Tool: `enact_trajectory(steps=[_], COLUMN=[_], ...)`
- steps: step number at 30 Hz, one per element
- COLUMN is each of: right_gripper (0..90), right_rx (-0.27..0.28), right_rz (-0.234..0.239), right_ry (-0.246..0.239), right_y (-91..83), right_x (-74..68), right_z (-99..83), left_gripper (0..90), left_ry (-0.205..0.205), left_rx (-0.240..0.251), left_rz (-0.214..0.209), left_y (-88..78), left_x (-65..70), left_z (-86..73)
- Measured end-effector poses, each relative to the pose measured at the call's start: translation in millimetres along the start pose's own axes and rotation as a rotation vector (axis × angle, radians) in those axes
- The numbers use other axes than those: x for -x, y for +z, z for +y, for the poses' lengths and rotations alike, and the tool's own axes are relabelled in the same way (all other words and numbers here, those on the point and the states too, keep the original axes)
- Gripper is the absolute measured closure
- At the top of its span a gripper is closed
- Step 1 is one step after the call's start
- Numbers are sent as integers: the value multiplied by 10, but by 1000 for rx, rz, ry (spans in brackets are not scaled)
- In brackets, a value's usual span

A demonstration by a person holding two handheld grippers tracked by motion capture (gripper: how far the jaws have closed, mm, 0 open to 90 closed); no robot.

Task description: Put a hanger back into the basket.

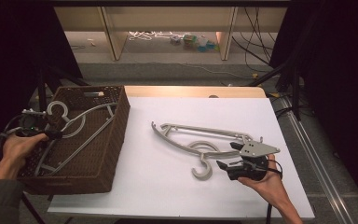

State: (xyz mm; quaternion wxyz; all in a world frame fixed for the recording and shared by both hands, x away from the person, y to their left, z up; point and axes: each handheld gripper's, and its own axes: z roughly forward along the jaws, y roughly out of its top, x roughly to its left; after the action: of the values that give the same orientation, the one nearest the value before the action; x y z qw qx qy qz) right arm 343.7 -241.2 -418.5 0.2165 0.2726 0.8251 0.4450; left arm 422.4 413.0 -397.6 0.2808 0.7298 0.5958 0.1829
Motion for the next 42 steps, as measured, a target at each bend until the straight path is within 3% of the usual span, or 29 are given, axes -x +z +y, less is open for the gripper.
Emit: enact_trajectory(steps=[2, 6, 12, 15, 17, 20, 27, 31, 35, 38, 42], right_gripper=[211, 210, 207, 207, 206, 203, 193, 181, 170, 168, 168], right_rx=[0, -2, 10, 15, 10, 14, 37, 53, 73, 106, 125], right_rz=[1, -1, -12, -13, -13, -16, -26, -24, -20, -18, -19], right_ry=[2, -1, 3, 2, 4, 15, 28, 37, 84, 121, 158], right_y=[3, 12, 23, 24, 19, 25, 23, 29, 31, 32, 32], right_x=[0, -4, 2, 1, 7, 11, 17, 39, 60, 72, 47], right_z=[1, 0, -8, -13, -12, -17, -14, -32, -36, -34, -45], left_gripper=[584, 534, 367, 283, 229, 228, 202, 200, 199, 199, 203], left_ry=[-38, -19, -97, -110, -111, -120, -38, -23, 56, 86, 120], left_rx=[27, 60, 232, 311, 333, 401, 502, 545, 584, 614, 603], left_rz=[15, 6, -82, -116, -142, -177, -235, -282, -303, -346, -383], left_y=[-46, -153, -385, -486, -526, -609, -722, -694, -665, -639, -548], left_x=[-10, 37, 273, 436, 519, 666, 1150, 1407, 1681, 1886, 2110], left_z=[4, 29, 77, 72, 72, 74, -23, -134, -235, -320, -429])
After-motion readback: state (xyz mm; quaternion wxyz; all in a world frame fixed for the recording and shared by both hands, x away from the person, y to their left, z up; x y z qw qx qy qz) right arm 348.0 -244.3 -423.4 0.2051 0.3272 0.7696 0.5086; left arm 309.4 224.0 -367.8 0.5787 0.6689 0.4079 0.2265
